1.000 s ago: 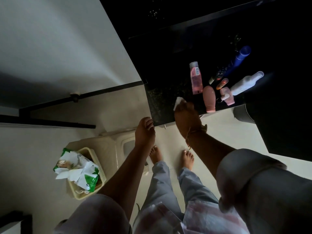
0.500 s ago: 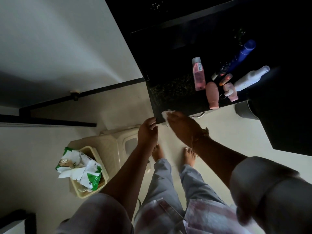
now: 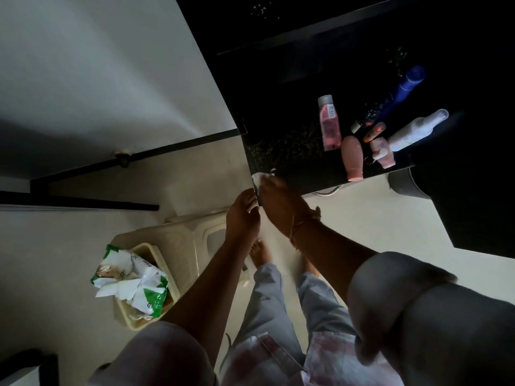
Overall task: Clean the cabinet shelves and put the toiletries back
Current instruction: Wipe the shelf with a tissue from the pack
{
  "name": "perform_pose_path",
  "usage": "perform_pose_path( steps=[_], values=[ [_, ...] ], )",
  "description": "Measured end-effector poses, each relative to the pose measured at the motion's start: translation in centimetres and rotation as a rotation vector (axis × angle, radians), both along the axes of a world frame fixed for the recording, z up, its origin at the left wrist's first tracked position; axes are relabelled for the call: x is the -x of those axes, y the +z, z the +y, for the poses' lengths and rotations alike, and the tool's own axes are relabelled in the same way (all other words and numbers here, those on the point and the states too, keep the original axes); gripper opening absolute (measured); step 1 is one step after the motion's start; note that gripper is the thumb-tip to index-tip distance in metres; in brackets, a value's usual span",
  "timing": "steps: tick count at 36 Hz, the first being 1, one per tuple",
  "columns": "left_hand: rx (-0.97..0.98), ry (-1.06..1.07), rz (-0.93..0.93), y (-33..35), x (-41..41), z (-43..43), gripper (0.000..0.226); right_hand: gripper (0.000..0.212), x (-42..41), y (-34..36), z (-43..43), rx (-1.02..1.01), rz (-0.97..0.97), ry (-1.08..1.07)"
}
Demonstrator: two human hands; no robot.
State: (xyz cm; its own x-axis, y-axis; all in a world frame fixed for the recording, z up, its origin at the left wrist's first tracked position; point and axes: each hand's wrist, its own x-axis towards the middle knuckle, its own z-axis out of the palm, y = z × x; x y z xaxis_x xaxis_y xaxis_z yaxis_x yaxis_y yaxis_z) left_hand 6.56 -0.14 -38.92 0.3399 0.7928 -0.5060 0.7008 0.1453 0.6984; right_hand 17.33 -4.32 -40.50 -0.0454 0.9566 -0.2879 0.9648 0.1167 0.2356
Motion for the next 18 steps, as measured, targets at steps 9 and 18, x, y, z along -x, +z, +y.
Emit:
perform_pose_path(
  steps=[9,18],
  values=[
    [-0.006,0.024,0.006,1.0,-0.6,-0.2,0.043,0.036,-4.2,0.0,1.5,0.109,0.099,-0.477],
    [-0.025,0.065,0.013,0.3,-0.6,-0.2,0.036,0.059,-7.1,-0.3,1.7,0.080,0.017,-0.646]
  ],
)
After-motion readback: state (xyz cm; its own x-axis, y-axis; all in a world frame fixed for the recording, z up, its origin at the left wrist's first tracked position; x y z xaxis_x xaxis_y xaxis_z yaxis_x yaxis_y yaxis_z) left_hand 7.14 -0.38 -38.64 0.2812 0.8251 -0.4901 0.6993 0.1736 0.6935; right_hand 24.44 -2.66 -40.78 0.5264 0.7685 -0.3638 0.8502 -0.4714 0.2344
